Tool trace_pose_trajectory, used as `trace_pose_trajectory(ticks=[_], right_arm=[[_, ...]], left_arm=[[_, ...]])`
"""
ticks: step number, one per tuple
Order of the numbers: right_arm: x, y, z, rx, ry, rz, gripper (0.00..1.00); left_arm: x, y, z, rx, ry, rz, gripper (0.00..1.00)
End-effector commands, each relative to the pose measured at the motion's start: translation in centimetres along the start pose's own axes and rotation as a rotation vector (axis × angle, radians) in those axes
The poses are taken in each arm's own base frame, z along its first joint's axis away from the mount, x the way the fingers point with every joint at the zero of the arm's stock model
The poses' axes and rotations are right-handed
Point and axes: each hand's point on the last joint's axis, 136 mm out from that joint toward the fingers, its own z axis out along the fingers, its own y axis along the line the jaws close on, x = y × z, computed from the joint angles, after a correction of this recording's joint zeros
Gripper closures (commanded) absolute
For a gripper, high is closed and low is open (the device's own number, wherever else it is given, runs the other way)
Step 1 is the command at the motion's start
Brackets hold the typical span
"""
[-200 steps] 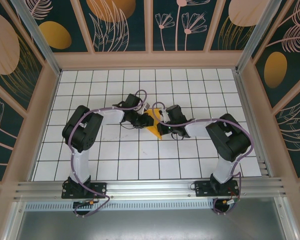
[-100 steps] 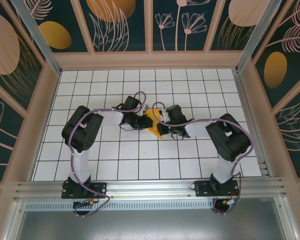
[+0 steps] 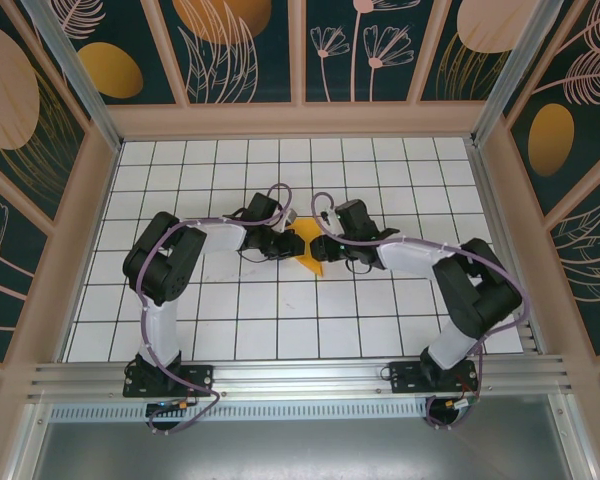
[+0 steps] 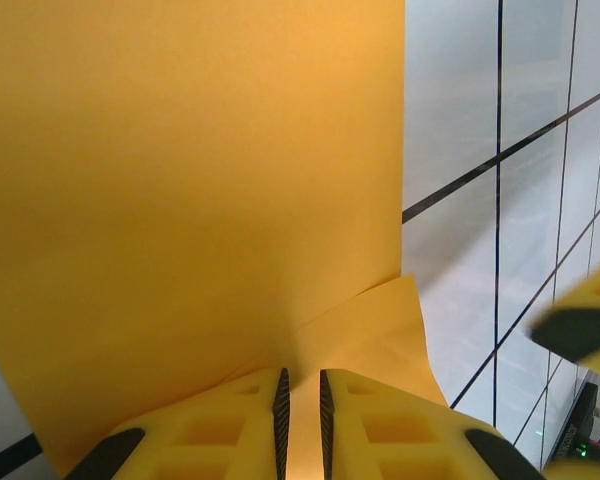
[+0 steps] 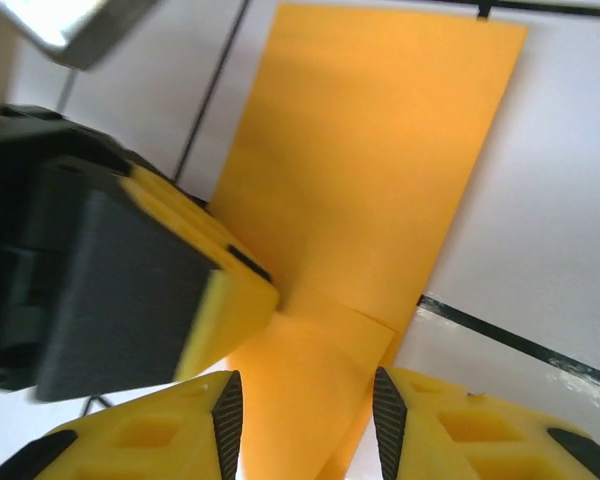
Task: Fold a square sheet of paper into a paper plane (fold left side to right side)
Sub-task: Third fold the triangle at the center of the table.
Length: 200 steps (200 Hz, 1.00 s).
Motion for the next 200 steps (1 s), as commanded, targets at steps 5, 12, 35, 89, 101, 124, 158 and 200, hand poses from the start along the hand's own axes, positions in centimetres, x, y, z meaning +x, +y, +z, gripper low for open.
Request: trace_pose_trajectory(ticks=[5,12,35,89,101,124,158,200], right_arm=[[0.6,2.7,-1.6,-0.109,0.031,0.031,0.58],[1.0,3.4,-1.6,-0.147,0.044,0.045,0.58],[2.5,5.4,-1.1,-0.230,0.103,0.068,0.61],[5.0,5.2,0.7,-0.223,0.212,0.107,0.63],[5.3,4.5,1.0,-0.191,0.222,0.114,0.64],[6.0,3.8,1.7,-0.161,0.250,0.130,0.64],[7.0,2.8,2.4,-0.120,0.278,0.148,0.64],[7.6,2.2,2.6,-0.100,0.297,0.165,0.65]], left_arm=[[2.7,5.0,1.0,-0.158,0.052,-0.079,0.80],[2.7,5.0,1.0,-0.157,0.052,-0.077,0.80],[2.6,5.0,1.0,-0.159,0.050,-0.080,0.80],[2.5,4.9,1.0,-0.157,0.048,-0.077,0.81],[2.5,4.9,1.0,-0.158,0.048,-0.077,0.81],[2.6,5.0,1.0,-0.159,0.050,-0.077,0.81],[2.5,5.0,1.0,-0.162,0.049,-0.076,0.81],[2.6,5.1,1.0,-0.166,0.051,-0.076,0.82]])
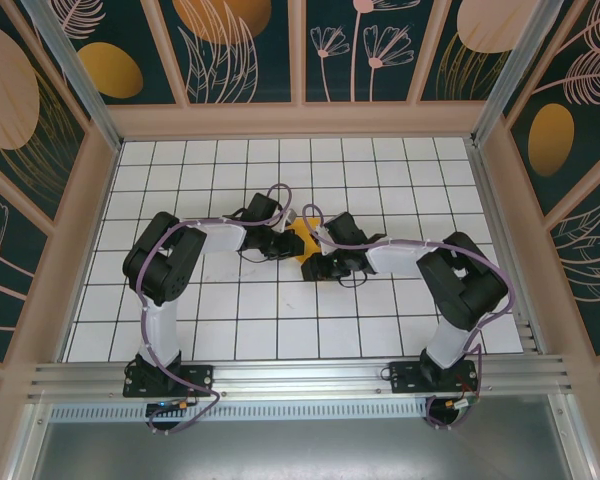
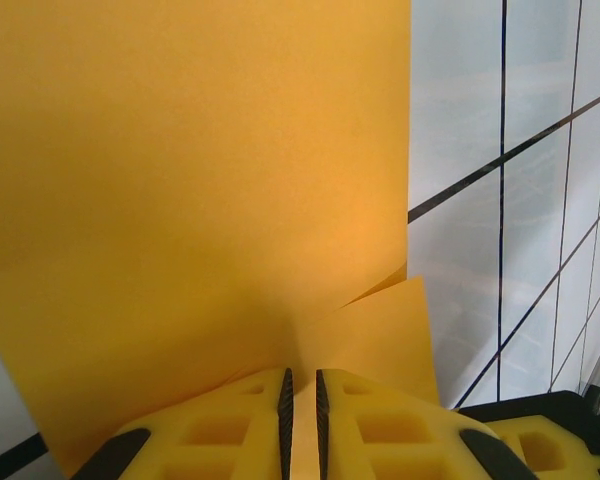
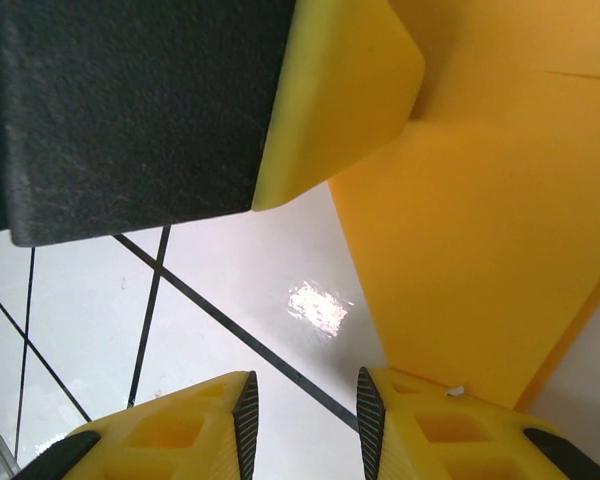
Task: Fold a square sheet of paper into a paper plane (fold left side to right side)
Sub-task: Third fold the triangle at the center of the table.
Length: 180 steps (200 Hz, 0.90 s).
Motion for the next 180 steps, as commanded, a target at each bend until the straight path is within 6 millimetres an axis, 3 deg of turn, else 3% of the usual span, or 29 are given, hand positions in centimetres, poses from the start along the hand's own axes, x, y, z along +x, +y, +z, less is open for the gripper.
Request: trace_pose_trajectory(ticks=[1,61,109,129,146,180], right_arm=[[0.8,-1.1,0.5,0.041,0.035,0.045,0.65],[3.0,-2.8,0.5,0.049,0.070,0.140,0.69],[5.6,-3.6,-0.6,0.032,0.093,0.223,0.77],[4.5,-2.4,-1.9,0.022,0.065,0.209,0.81],[2.4,-0.6,-3.4,-0.005,0.011,0.187,0.83],[-1.0,2.6,-4.8,-0.064,-0.074,0.210,1.00]], left_arm=[[2.6,5.0,1.1,-0.161,0.056,-0.076,0.82],[2.7,5.2,1.1,-0.171,0.056,-0.076,0.82],[2.5,5.2,1.1,-0.175,0.053,-0.074,0.83],[2.5,5.2,1.0,-0.176,0.052,-0.074,0.83],[2.3,5.0,0.9,-0.173,0.048,-0.075,0.83],[2.0,4.6,0.9,-0.166,0.041,-0.075,0.84]])
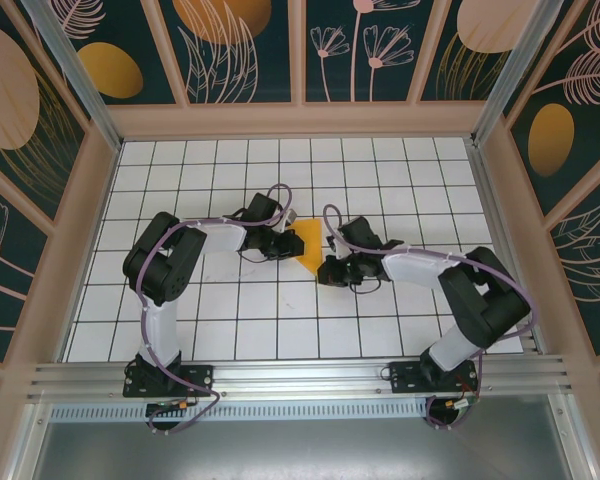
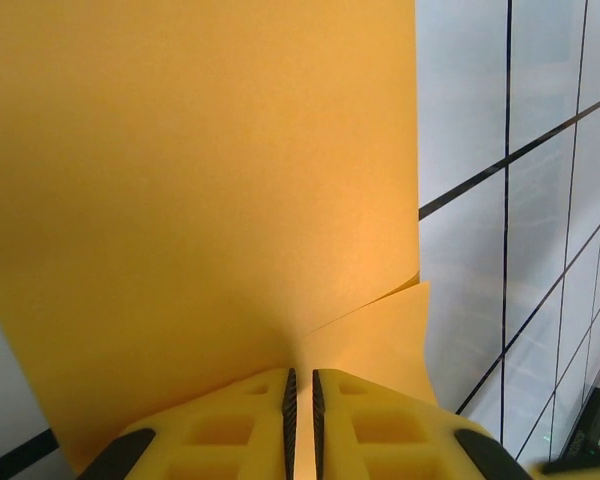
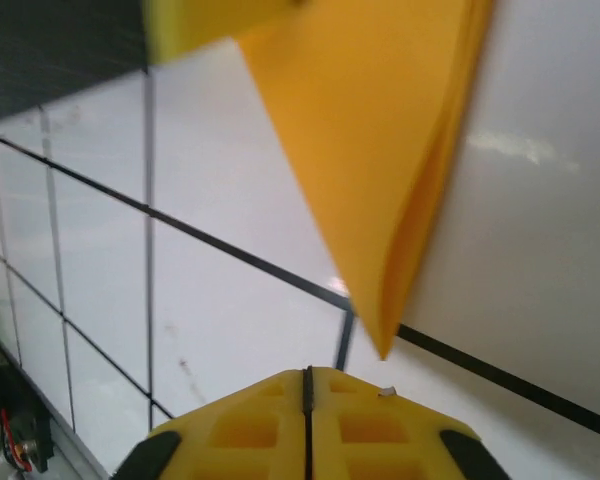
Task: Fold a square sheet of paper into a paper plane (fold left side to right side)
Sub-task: Third fold the triangle at the center of the table.
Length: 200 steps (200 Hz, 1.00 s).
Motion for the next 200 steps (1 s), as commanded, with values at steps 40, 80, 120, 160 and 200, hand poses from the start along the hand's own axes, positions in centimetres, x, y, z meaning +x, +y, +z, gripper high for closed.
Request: trace_pose_trajectory(ticks=[40,80,120,160,200], right_arm=[[-3.4,3.7,1.4,-0.009,-0.079,0.147,1.00],[-5.3,2.4,2.6,0.056,-0.146,0.232,1.00],[-5.5,1.7,3.1,0.083,-0.154,0.270,1.00],[-5.0,1.1,4.2,0.105,-0.118,0.286,1.00],[-4.6,-0.4,4.6,0.174,-0.108,0.302,1.00]], left_arm=[[1.8,4.3,0.9,-0.153,0.042,-0.073,0.84],[1.7,4.1,0.8,-0.148,0.039,-0.071,0.85],[1.6,4.0,0.8,-0.145,0.036,-0.068,0.85],[1.7,4.1,0.9,-0.146,0.038,-0.068,0.86],[1.7,4.4,1.0,-0.153,0.041,-0.070,0.86]])
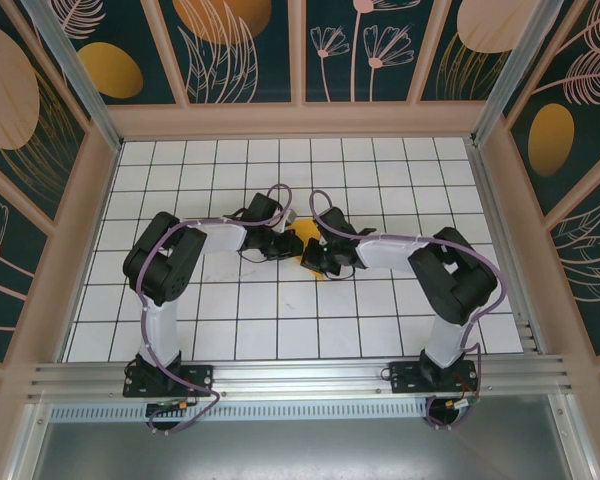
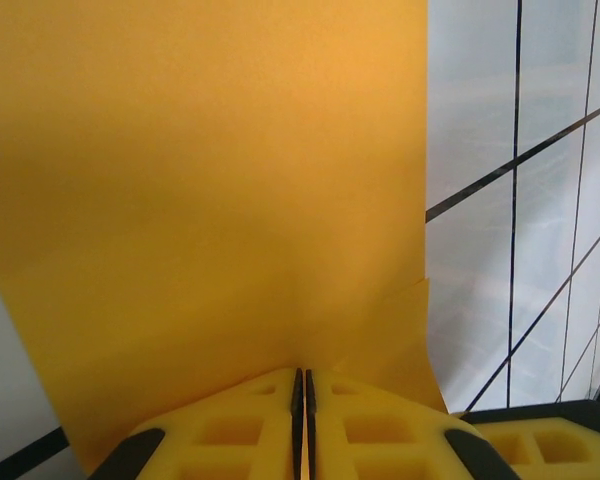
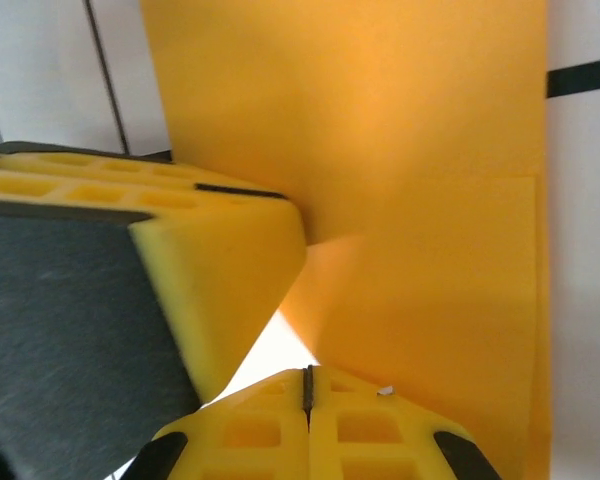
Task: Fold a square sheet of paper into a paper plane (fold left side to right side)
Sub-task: Third fold the triangle at the center of the table.
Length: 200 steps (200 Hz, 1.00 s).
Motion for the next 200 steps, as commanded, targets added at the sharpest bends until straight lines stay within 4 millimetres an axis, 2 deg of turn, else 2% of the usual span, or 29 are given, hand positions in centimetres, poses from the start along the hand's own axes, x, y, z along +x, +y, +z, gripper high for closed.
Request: trace_pose_trajectory(ticks=[1,75,141,200], right_arm=[[-0.3,-0.6,0.2,0.051,-0.012,0.022,1.00],[2.1,-3.8,0.2,0.147,0.061,0.042,1.00],[3.9,-6.4,-0.9,0.217,0.088,0.045,1.00],[5.0,-7.9,-2.0,0.249,0.094,0.048,1.00]], left_arm=[[1.7,4.2,1.0,-0.141,0.041,-0.065,0.86],[1.7,4.3,1.0,-0.151,0.042,-0.062,0.87],[1.7,4.5,1.2,-0.157,0.045,-0.063,0.87],[1.7,4.7,1.2,-0.165,0.047,-0.064,0.88]])
